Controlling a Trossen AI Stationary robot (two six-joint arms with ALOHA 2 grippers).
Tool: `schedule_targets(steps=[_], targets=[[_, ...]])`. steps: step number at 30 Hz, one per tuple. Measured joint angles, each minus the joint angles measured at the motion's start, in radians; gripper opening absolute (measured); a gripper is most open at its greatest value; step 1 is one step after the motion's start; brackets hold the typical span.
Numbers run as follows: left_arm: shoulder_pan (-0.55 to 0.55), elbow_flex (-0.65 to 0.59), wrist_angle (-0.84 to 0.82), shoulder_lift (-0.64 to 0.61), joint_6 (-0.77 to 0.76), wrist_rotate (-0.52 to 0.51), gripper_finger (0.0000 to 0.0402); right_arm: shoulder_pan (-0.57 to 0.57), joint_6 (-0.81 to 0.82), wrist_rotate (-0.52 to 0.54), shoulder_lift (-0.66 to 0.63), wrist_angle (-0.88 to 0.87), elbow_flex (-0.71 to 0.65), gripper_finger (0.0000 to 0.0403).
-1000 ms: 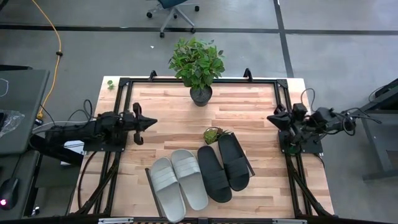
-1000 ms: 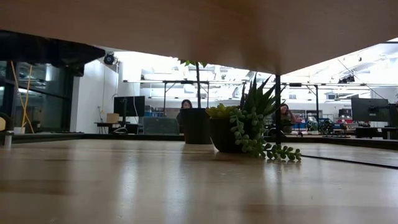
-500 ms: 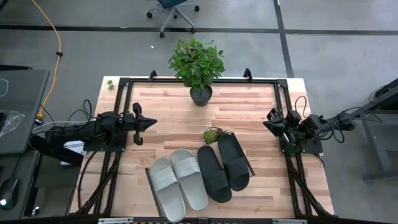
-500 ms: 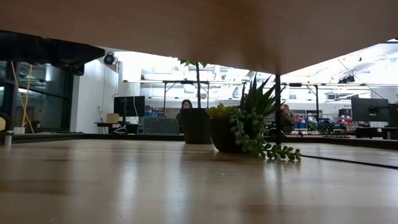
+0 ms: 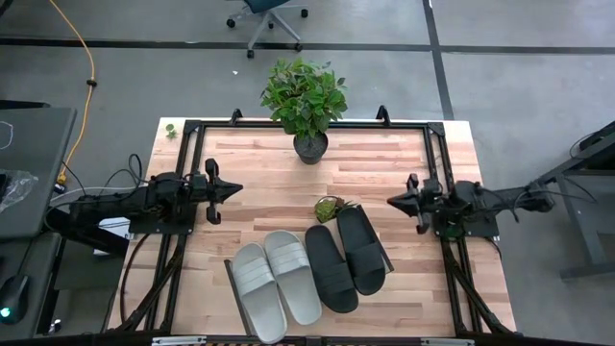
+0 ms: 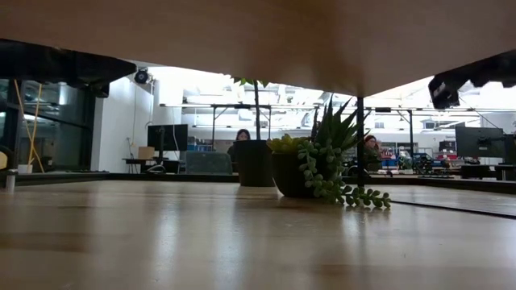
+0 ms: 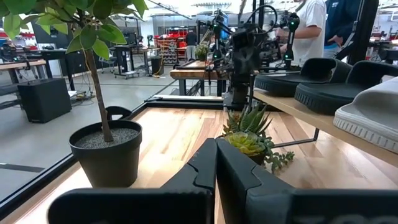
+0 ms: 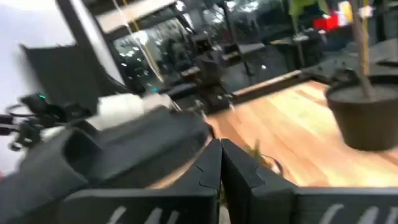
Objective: Pick and place slides into the shelf
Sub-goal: Return to Home Position
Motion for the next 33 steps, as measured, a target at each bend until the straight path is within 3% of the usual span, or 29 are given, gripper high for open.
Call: schedule_targets(steps=[15,33], targets=[[0.0,0.0,0.0,0.0,0.0,0.0,0.0004,-0.201,-0.069,-0.153,0.002,-0.05,0.0,0.0],[0.0,0.0,0.0,0.0,0.0,0.001,0.0006,-0.219,-0.158,-0.149,0.002,-0.053,0.001,0.0]])
